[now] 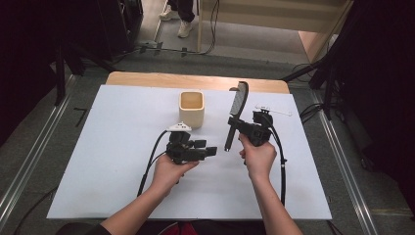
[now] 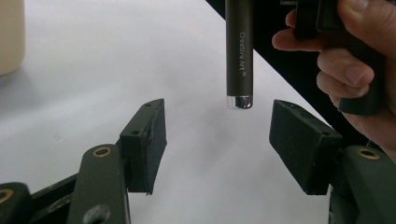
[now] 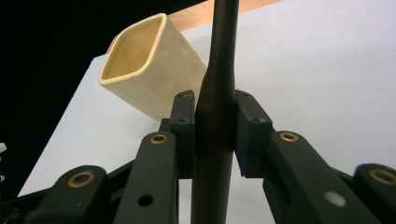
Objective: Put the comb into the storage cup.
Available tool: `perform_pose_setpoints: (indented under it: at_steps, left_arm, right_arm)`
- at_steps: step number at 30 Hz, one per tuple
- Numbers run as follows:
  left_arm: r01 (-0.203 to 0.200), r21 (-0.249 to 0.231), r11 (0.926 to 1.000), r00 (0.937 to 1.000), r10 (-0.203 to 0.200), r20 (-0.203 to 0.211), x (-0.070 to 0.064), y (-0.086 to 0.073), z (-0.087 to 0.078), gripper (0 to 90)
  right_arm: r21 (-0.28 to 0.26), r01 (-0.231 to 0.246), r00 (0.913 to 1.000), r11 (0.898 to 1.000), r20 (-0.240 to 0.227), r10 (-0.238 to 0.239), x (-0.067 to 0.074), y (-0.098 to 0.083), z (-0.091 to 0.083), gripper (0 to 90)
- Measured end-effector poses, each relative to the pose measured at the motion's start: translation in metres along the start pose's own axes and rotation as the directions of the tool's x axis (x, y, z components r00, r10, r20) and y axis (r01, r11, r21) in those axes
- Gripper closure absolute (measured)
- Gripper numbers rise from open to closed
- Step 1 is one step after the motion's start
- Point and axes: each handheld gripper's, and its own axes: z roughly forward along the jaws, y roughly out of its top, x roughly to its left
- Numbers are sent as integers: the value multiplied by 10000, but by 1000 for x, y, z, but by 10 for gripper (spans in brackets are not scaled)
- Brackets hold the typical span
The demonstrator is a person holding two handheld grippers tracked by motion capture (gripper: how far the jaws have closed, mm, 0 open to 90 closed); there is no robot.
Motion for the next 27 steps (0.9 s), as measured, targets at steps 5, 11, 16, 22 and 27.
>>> perform_pose_setpoints:
  at_steps: [5, 11, 16, 22, 27]
  left_arm:
    - [5, 209, 9998, 9999, -8, 140, 2, 1, -5, 365]
    - [-61, 517, 9986, 9997, 48, 251, 7, 2, -12, 365]
    - [-182, 865, 9961, 9995, 157, 290, 11, 1, -17, 357]
    - [-256, 1035, 9943, 9991, 219, 363, 12, 0, -22, 357]
    - [-266, 1073, 9939, 9988, 219, 443, 15, -2, -26, 357]
  right_arm:
    - [-112, 228, 9997, 9997, -24, -229, 1, 1, -2, 702]
    - [-343, 550, 9985, 9979, 7, -550, 3, 1, -4, 701]
    - [-453, 819, 9966, 9956, 21, -819, 6, 1, -5, 702]
    - [-533, 862, 9963, 9948, 35, -862, 8, 2, -4, 702]
    - [-649, 963, 9954, 9932, 37, -962, 9, 5, -6, 702]
